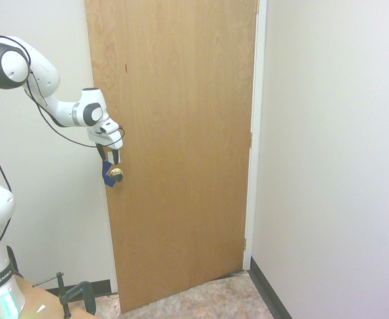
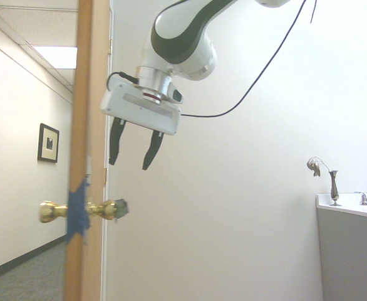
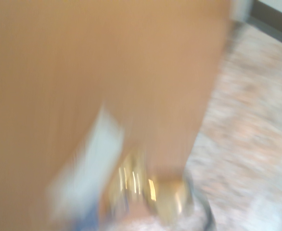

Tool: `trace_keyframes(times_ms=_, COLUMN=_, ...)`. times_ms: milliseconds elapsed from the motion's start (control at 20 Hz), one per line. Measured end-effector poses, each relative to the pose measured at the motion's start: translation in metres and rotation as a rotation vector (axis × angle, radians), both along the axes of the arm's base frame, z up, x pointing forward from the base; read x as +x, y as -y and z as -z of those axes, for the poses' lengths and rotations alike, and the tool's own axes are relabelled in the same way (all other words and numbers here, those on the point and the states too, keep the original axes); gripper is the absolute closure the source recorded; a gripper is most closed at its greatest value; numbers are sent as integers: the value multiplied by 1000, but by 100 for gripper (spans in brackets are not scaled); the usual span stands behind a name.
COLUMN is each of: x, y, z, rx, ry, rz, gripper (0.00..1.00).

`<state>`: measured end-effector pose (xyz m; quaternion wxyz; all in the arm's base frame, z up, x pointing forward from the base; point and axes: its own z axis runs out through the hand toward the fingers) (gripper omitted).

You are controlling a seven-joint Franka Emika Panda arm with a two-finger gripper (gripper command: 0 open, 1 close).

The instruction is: Close door

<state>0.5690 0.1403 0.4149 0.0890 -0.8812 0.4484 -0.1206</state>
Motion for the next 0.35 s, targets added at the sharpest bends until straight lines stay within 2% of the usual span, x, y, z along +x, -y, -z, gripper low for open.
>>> trace_keyframes(times_ms=150, x=-2, y=7, z=-3, rx=-7, ry=-31, rz=8, gripper=0)
trace_keyframes(times_ms=350, x=-40, y=76, z=-34, rx=-17, ry=-64, rz=66, gripper=0)
